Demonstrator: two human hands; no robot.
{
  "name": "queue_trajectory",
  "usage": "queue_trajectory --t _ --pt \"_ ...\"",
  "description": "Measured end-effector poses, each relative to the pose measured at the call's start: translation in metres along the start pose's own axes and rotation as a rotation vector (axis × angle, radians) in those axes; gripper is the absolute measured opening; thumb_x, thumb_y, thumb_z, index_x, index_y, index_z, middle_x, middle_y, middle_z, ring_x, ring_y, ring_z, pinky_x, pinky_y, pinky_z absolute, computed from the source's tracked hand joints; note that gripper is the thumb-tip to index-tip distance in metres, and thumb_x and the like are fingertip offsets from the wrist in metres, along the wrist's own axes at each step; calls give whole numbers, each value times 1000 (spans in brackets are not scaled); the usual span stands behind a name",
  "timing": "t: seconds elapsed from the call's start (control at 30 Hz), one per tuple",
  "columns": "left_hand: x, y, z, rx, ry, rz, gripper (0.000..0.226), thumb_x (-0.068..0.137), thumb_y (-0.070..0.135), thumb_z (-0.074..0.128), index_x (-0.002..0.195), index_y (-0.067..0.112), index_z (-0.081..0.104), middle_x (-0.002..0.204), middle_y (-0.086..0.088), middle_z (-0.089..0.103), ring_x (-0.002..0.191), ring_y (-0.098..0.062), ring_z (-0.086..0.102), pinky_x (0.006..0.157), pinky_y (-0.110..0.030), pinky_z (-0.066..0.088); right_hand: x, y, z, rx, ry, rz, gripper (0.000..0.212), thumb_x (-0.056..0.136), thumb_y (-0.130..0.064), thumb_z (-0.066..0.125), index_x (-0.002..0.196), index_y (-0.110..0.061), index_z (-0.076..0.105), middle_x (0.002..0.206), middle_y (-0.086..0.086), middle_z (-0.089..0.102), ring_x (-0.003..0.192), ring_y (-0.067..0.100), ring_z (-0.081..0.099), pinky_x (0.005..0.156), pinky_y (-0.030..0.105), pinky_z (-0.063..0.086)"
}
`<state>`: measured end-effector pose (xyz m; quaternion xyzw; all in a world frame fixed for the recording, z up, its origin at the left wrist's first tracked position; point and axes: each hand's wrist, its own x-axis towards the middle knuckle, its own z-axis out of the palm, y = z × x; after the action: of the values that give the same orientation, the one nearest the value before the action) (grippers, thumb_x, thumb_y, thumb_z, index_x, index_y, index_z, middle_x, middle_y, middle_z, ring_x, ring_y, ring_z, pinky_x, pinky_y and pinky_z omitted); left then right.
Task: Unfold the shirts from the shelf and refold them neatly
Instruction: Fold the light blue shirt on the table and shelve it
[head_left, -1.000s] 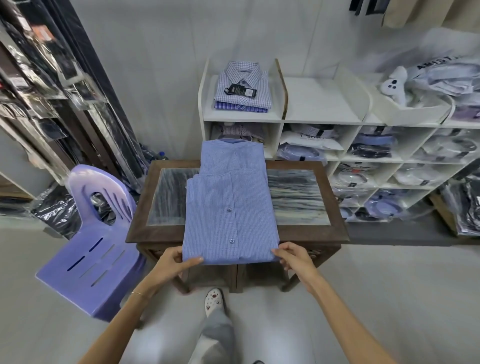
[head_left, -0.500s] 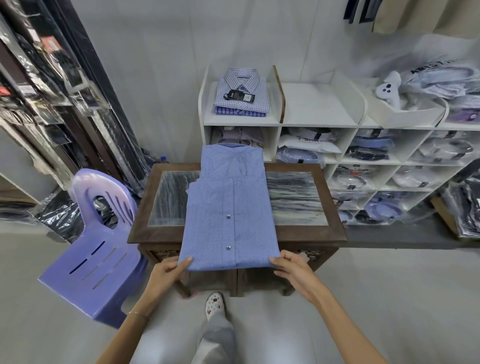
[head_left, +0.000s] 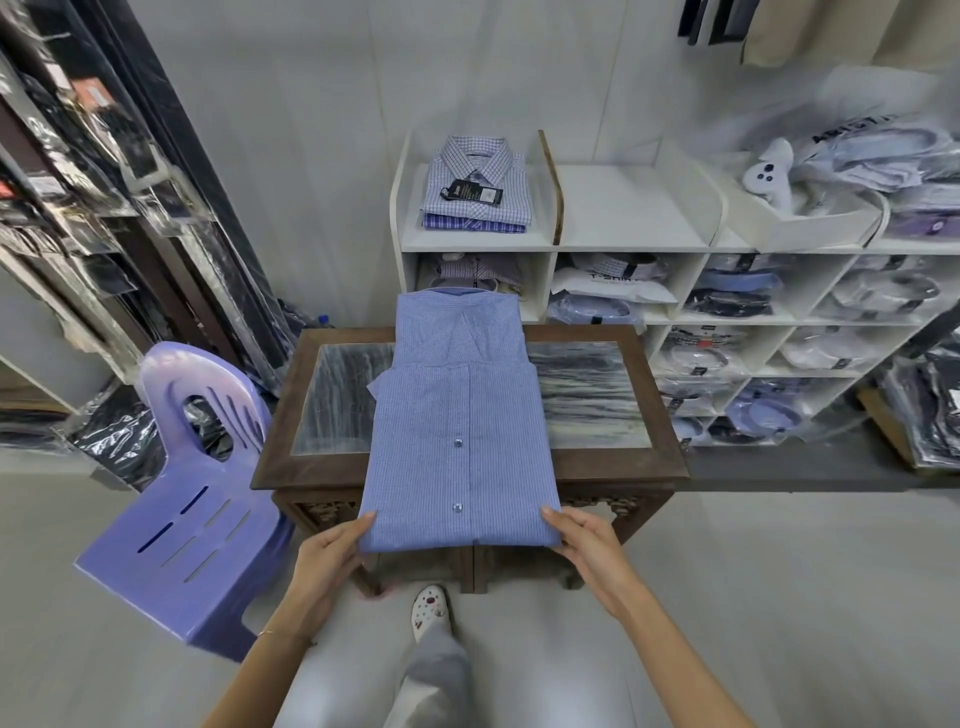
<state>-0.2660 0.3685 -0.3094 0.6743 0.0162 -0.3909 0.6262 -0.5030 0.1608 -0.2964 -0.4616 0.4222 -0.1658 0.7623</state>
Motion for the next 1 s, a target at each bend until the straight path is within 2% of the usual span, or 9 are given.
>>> queue_trajectory --t 0.1,0.23,0.33,0.4,0.5,0.6,0.7,0.9,1.0 --pt "-2 -8 -2 -28 -17 -35 22 84 16 69 93 -3 72 110 -20 68 107 -33 63 91 -40 51 -4 17 -7 -9 27 35 24 84 -22 68 98 -3 72 112 10 69 108 20 63 86 28 54" --pt "-7 -11 -1 -31 -43 -58 24 85 17 68 94 -6 71 109 -20 68 105 -33 64 78 -34 59 -3 21 -9 -52 72 14 45 62 -44 84 81 -4 75 93 6 72 91 15 67 75 24 56" --pt "-11 -15 -4 31 -56 -28 38 83 22 71 99 -13 68 104 -20 68 90 -27 68 63 -24 59 -1 22 -10 -67 100 10 19 80 -18 73 81 0 71 92 13 67 87 18 64 74 26 58" --pt "-15 -18 -6 115 -64 15 40 83 24 71 95 -14 68 96 -20 69 75 -24 68 59 -21 57 -2 24 -11 -90 95 8 23 76 -22 78 83 0 72 93 13 71 85 17 67 74 28 58" --pt "-21 -19 -6 196 -99 62 29 82 25 70 86 -3 74 91 -18 73 79 -28 71 65 -23 58 -3 26 -15 -133 96 -18 45 62 -38 86 88 -3 75 89 8 75 87 18 70 76 27 57" --pt "-25 -17 -6 213 -174 94 26 82 29 66 87 6 77 93 -12 74 84 -27 70 75 -28 58 -2 24 -16 -138 89 -33 14 80 -17 74 87 -5 75 91 9 73 91 23 68 81 31 57" --pt "-24 -14 -3 254 -224 105 29 90 33 59 93 11 77 98 -12 73 87 -30 64 79 -36 51 0 20 -15 -150 93 -32 10 84 -14 70 86 -5 73 91 8 72 89 17 66 81 31 56" --pt "-17 -16 -1 210 -67 88 29 88 34 63 92 8 77 90 -21 72 82 -33 63 74 -39 52 3 13 -12 -63 217 -20 5 83 -7 69 84 -2 70 84 15 70 77 22 65 59 22 56" --pt "-23 -21 -3 197 -7 98 16 86 24 67 86 11 76 83 -19 71 74 -25 61 59 -21 54 2 14 -12 -65 235 1 7 84 -7 69 85 0 70 86 15 70 78 23 66 57 25 57"
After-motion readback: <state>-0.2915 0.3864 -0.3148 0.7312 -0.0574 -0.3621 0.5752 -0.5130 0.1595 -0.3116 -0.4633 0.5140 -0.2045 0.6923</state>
